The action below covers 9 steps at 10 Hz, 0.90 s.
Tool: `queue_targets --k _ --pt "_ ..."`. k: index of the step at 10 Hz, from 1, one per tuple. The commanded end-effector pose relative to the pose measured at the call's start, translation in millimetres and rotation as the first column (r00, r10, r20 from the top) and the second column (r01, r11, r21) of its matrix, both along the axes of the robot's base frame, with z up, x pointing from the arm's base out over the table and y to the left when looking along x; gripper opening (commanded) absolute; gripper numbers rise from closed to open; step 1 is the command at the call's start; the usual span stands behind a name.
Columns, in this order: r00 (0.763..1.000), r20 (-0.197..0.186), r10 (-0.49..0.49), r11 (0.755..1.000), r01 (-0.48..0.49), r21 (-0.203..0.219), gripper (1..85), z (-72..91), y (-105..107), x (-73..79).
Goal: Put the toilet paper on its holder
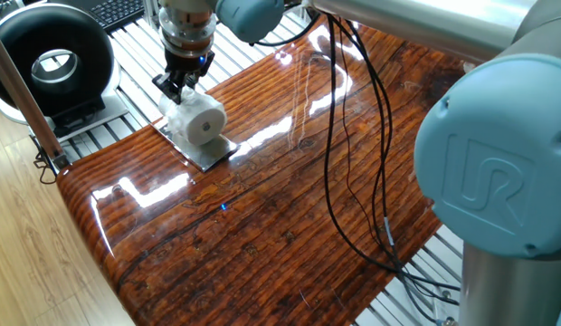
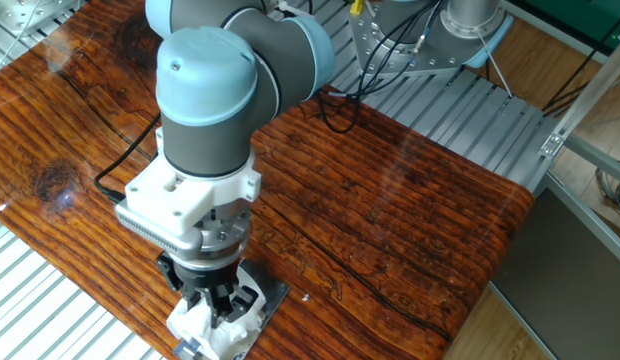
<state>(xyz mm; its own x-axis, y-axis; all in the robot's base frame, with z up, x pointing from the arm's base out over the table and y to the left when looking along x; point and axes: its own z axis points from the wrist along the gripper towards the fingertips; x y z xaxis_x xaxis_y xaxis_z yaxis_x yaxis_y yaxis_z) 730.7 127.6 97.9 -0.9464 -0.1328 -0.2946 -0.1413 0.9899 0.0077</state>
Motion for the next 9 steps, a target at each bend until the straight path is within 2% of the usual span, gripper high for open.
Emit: queue_targets --k 1,2,5,9 --pt "0.999 -0.017 -0.037 0.999 0.037 -0.013 15.3 -2.2 -7.9 -2.5" --pt "0.998 -0.053 -0.036 0.999 0.034 -0.035 19.0 -4.4 -13.0 -11.9" --pt "0.999 -0.045 -0.022 0.999 0.021 -0.032 26.7 -3.9 -11.5 -9.9" --pt "0.999 -0.039 0.007 1.000 -0.008 -0.027 44.0 -2.1 -8.6 -8.5"
